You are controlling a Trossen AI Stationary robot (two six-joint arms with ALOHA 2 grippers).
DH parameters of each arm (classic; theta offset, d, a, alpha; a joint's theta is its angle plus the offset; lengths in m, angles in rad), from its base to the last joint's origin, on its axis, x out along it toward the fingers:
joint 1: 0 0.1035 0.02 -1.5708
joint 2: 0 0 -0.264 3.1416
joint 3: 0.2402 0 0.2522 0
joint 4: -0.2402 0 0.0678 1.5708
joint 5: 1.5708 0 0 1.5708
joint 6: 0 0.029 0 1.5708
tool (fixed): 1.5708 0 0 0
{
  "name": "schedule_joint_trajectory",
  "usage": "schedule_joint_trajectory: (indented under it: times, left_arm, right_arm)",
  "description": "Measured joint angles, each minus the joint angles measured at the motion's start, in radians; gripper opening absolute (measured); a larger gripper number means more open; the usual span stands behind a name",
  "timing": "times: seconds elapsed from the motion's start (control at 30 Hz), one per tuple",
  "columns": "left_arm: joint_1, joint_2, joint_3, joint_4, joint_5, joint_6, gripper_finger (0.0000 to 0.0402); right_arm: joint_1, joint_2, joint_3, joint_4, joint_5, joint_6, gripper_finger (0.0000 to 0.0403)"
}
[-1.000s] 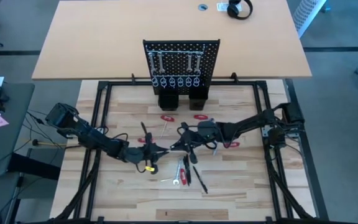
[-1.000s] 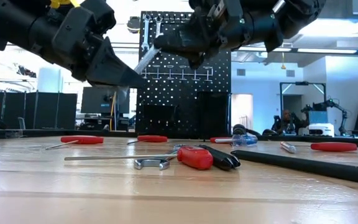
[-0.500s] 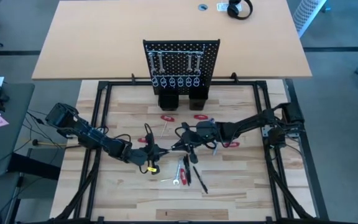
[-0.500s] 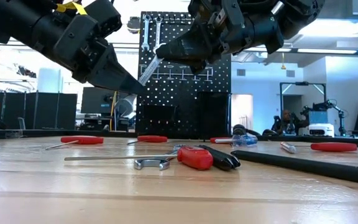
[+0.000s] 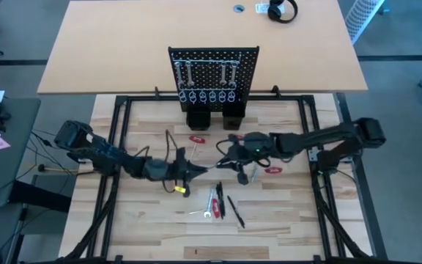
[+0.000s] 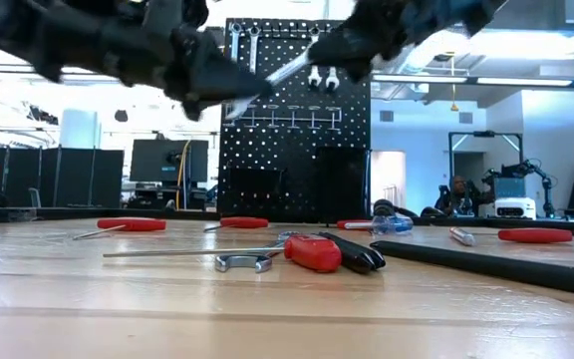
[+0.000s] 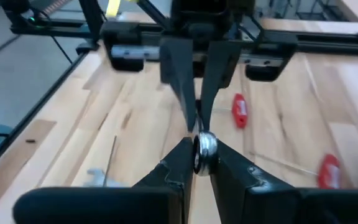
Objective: Hang tools onto peg board
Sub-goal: Hang the wrench on the peg board
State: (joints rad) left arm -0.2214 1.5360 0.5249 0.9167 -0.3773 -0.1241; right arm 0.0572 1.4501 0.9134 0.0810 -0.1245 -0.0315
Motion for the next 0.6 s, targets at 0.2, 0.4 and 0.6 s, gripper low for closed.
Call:
schedule_joint_trajectory:
  times: [0.2, 0.4, 0.6]
  left_arm:
    - [0.205, -0.072, 0.040, 0.073, 0.223, -0.011, 0.0000]
    - [0.243, -0.128, 0.041, 0.000, 0.323, -0.004, 0.0000]
    - [0.257, -0.131, 0.042, 0.157, 0.316, 0.025, 0.0000]
  right_arm:
    - [0.121, -0.085, -0.048, -0.165, 0.166, 0.064, 0.0061]
    - [0.189, -0.120, -0.103, -0.108, 0.369, 0.068, 0.0061]
    - [0.206, -0.115, -0.106, -0.094, 0.369, 0.088, 0.0061]
